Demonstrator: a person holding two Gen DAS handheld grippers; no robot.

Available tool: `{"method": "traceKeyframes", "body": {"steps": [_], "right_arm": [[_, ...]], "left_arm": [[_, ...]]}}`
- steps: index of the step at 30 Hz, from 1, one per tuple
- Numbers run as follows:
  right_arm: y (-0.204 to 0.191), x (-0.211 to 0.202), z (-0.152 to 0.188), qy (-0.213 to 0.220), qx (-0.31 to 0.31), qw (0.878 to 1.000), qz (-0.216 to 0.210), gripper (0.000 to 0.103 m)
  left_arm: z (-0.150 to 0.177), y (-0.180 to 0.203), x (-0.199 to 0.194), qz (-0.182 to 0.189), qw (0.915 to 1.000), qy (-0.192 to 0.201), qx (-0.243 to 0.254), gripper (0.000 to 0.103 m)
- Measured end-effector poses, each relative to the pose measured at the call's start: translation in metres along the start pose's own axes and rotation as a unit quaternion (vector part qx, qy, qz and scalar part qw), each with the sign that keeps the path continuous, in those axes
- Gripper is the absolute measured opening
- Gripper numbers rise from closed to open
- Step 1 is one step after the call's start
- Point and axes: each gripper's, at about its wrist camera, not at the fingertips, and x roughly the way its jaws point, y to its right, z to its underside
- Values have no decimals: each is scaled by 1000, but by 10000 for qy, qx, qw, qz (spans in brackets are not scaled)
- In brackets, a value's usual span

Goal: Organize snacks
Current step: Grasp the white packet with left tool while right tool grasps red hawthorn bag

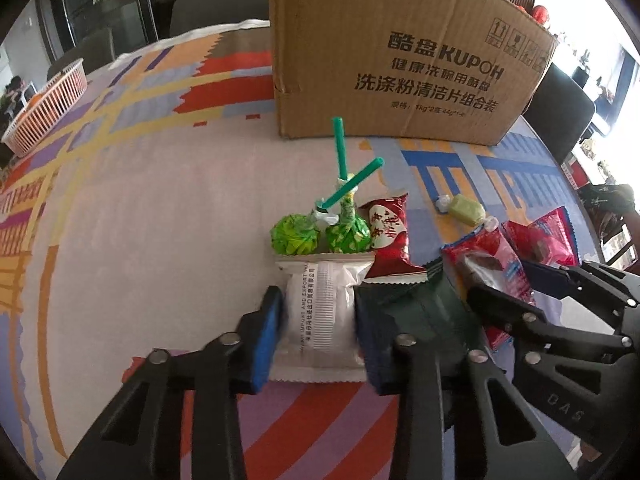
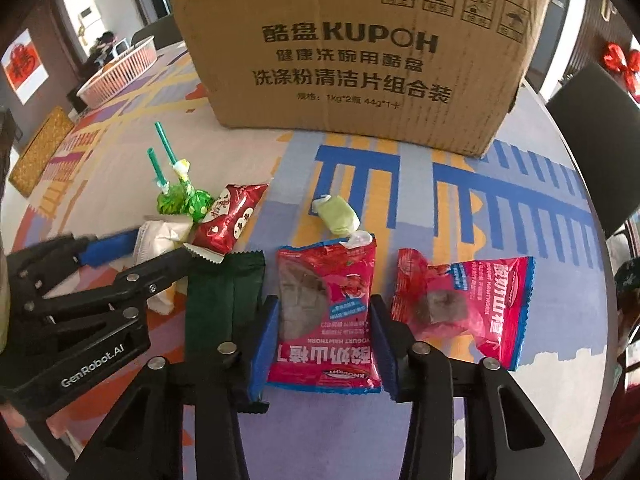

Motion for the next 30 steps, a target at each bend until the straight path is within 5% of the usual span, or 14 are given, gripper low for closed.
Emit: {"method": "traceKeyframes", "body": {"steps": [11, 30], "right_arm": [[5, -18, 10, 181, 185, 9997, -46, 43], [3, -102, 9, 1122, 346, 9925, -349, 43]], "left_arm": [[10, 2, -25, 90, 9998, 156, -130, 33], [1, 19, -112, 196, 9948, 981, -185, 33]]}}
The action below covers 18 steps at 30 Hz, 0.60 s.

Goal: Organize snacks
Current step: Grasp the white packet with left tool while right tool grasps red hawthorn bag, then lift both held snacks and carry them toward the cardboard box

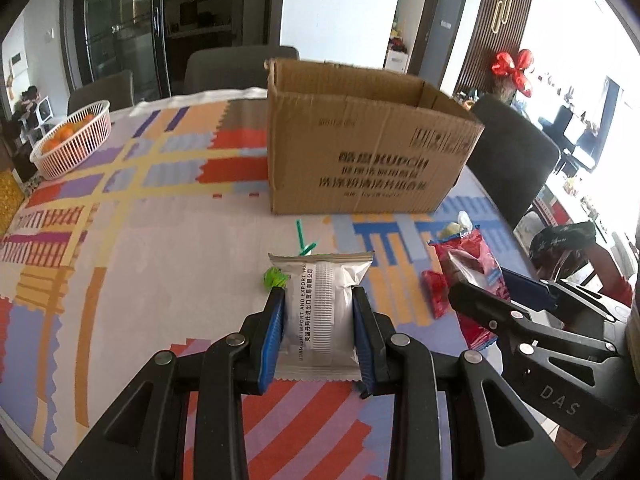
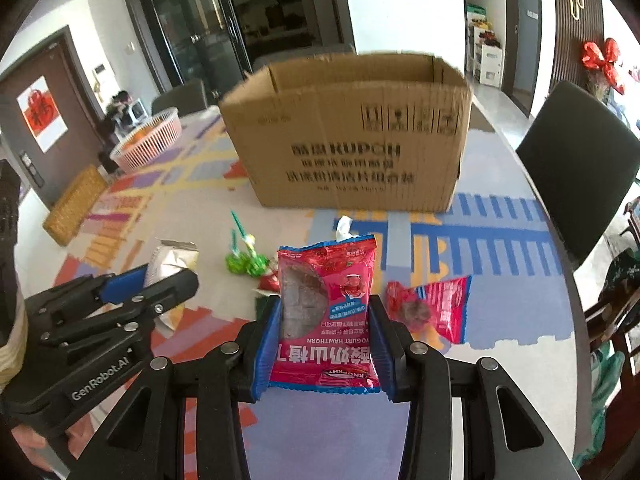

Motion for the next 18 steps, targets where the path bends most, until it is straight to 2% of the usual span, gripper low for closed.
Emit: {"method": "traceKeyframes", "body": {"steps": [8, 18], "right_arm": [[0, -23, -13, 337, 15, 9992, -212, 43], [2, -27, -24, 402, -44, 9986, -356, 43]], "left_arm": [[-12, 9, -13, -36, 9999, 140, -7, 33], [-21, 12, -18, -114, 9996, 241, -70, 33]]}}
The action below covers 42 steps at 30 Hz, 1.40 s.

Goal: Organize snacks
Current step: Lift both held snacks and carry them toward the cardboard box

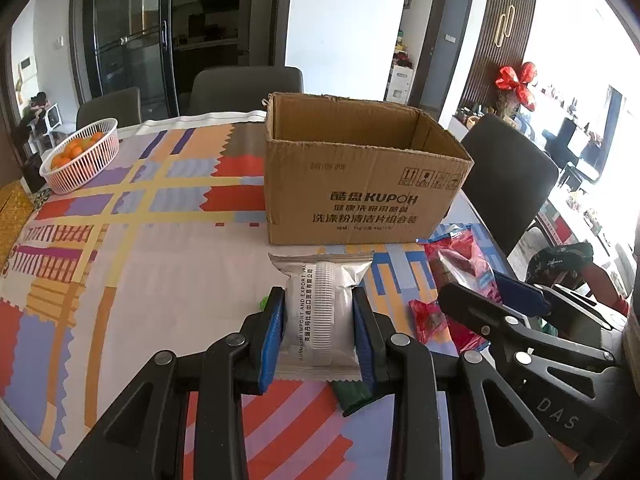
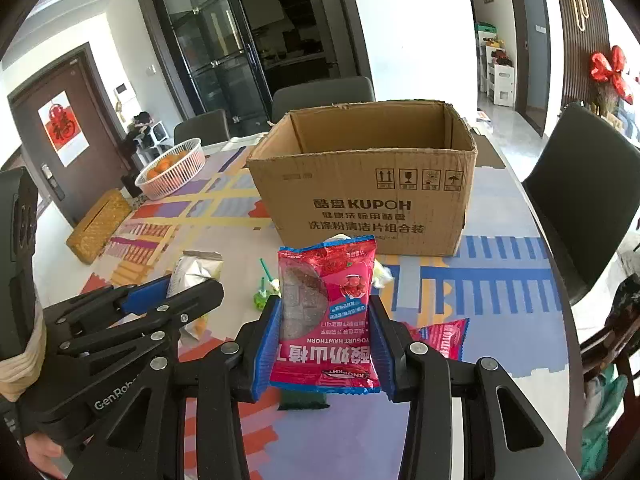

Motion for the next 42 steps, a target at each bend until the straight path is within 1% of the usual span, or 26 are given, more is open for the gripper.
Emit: {"method": "traceKeyframes", "body": {"steps": [6, 14, 20, 23, 28, 33, 37, 42], "right_arm": [[4, 7, 1, -138, 57, 9998, -95, 43], [2, 16, 7, -354, 68, 9993, -89, 43], [2, 30, 18, -771, 181, 9967, -198, 43], [4, 37, 26, -978, 268, 9947, -182, 43], [6, 41, 39, -1159, 327, 9924, -259, 43], [14, 41, 48, -1240, 405, 9912, -224, 43], [16, 36, 51, -1251, 302, 9915, -191, 43], [17, 35, 53, -1479, 101, 9890, 3, 43]], "left_arm": [[0, 1, 1, 17, 10000, -5, -4, 33], [2, -3, 6, 40, 10000, -77, -33, 33], [6, -5, 8, 53, 9999, -110, -41, 33], [10, -5, 9, 51, 9999, -143, -35, 33], [17, 0, 14, 29, 9997, -220, 72, 33], [27, 7, 19, 78, 9994, -283, 155, 33], [35, 12, 20, 178, 9991, -298, 257, 33], [44, 13, 26, 288, 9985, -382, 248, 33]]}}
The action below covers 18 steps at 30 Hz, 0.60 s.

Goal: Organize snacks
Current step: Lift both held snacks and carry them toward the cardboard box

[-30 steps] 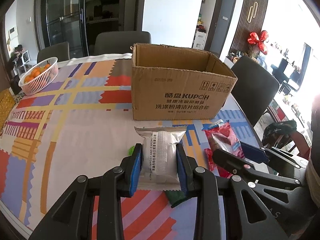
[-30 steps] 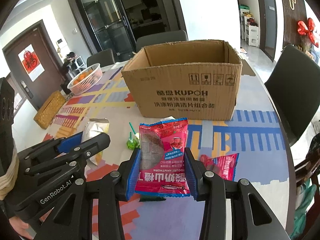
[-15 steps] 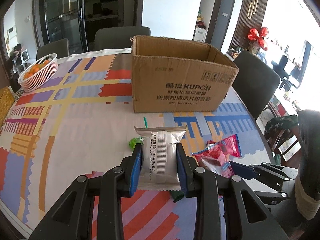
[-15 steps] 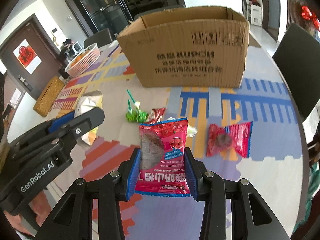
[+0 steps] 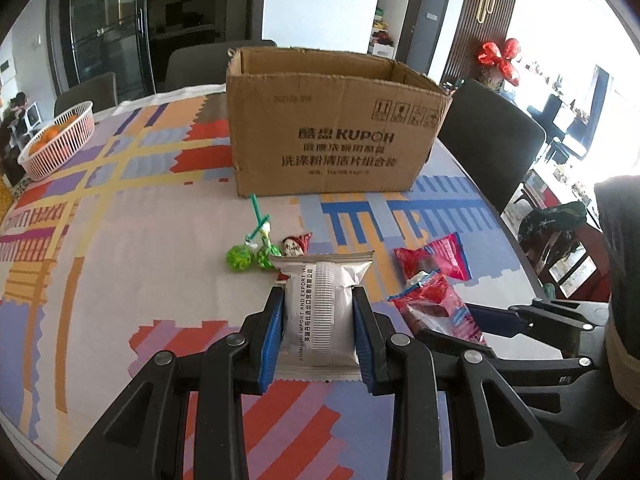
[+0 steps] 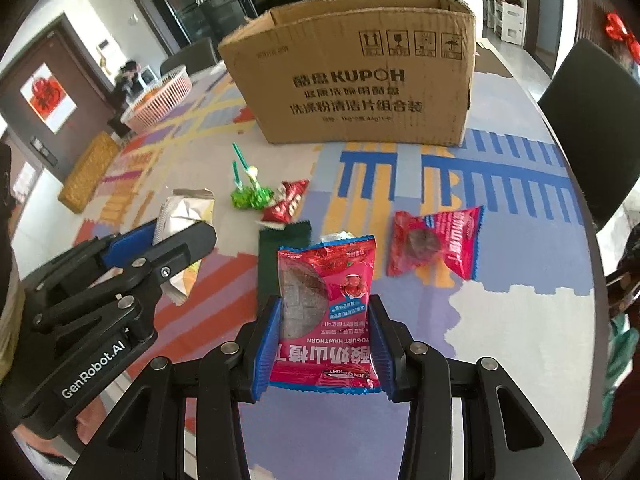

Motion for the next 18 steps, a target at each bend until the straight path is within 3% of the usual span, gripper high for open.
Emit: {"method": "traceKeyframes", "body": {"steps": [7, 12, 15, 18], "right_arm": [[-3, 5, 6, -348, -161, 9986, 359, 43], [-15, -6, 5, 6, -321, 9989, 346, 43], [-27, -10, 2, 167, -669, 9957, 612, 43], [-32, -15, -1, 273, -688, 9959, 517, 43]], "left_arm": [[10, -3, 6, 149, 9998, -99, -48, 33], [9, -9, 2, 164, 9998, -36, -116, 33], [8, -14, -1, 132, 9998, 9, -156, 33], [7, -17, -4, 120, 9998, 43, -182, 33]]}}
